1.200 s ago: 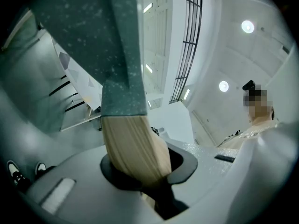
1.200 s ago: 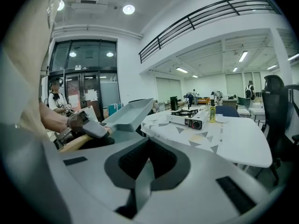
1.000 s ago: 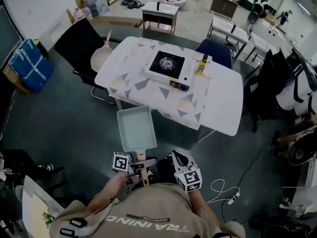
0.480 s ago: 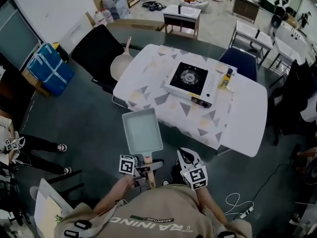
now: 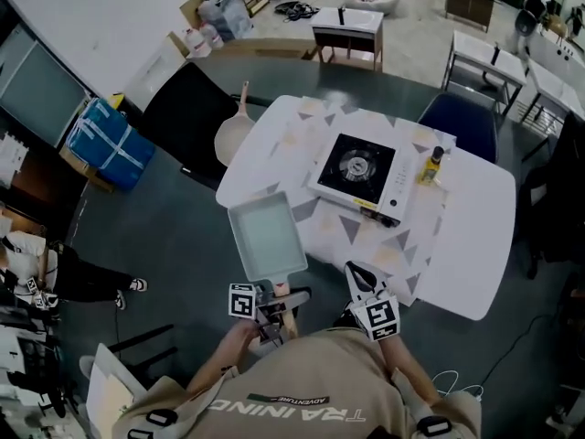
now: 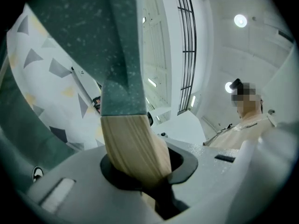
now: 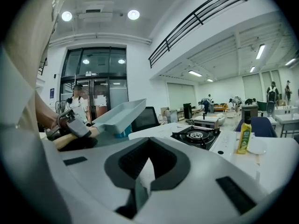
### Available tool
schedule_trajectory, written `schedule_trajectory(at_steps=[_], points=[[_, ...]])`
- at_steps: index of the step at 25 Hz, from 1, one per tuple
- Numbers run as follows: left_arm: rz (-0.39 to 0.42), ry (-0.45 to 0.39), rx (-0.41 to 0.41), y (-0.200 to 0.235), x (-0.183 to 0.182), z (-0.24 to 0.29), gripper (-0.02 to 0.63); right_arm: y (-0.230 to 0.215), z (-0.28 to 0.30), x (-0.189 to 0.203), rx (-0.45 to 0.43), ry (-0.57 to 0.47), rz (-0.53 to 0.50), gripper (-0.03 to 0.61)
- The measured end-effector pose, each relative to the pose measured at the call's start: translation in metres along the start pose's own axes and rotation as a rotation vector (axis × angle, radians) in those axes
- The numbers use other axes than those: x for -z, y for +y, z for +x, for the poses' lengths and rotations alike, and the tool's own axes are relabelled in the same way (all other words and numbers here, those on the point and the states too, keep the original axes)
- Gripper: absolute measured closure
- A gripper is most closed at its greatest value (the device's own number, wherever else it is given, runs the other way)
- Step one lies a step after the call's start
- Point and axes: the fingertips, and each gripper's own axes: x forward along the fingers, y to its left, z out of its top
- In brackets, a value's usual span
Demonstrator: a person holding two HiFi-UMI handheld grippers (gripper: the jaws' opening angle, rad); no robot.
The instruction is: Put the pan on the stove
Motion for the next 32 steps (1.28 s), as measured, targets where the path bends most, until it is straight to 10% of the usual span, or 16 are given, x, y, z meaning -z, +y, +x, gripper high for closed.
schedule_trajectory(at_steps=[15, 32], points=[[-0.027, 0.000, 0.009, 0.033, -0.064, 0.049, 0.540, -0.080, 0.050, -0.020, 0.018, -0.072, -0.007, 0.574], [-0.006, 0.254, 0.125, 0.074, -0.189, 0.075, 0.534, -0.131, 0.104, -0.060, 0.329, -0.075, 0.036, 0.574]])
